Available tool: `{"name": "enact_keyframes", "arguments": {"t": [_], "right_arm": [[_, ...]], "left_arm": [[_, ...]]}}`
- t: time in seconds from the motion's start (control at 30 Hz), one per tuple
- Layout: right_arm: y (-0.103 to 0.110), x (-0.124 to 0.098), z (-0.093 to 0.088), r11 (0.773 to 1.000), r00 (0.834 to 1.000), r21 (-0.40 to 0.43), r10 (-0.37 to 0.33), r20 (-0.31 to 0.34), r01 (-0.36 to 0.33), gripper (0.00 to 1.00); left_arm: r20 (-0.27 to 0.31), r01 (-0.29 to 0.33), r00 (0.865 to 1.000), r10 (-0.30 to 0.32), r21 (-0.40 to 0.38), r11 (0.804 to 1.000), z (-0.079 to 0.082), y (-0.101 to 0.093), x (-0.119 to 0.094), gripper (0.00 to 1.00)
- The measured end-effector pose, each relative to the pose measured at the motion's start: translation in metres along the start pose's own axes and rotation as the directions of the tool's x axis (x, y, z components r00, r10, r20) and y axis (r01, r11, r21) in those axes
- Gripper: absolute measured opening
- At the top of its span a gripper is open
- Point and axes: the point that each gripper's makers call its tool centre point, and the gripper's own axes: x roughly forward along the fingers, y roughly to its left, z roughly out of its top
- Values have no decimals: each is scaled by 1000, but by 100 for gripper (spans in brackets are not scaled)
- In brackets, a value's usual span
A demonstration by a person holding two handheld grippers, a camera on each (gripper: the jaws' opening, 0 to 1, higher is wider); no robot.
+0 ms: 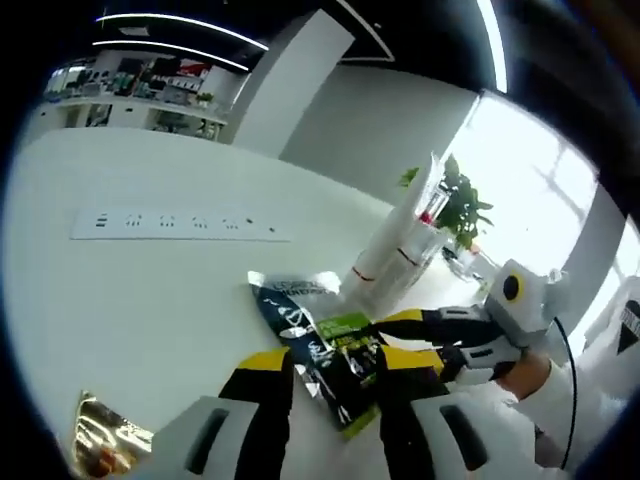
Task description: Arrange the skincare products in the storage area until every visible bottle or jar stands upright without overlapping.
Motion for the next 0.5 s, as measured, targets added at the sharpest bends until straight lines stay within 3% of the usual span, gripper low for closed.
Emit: {"name": "enact_keyframes", "arguments": {"t": [0.5], "right_arm": [[17,-10,-3,1000,1000,-5,8,9,-8,37]], "left_arm": [[10,31,999,-31,48,998,-8,-10,-8,40]]}}
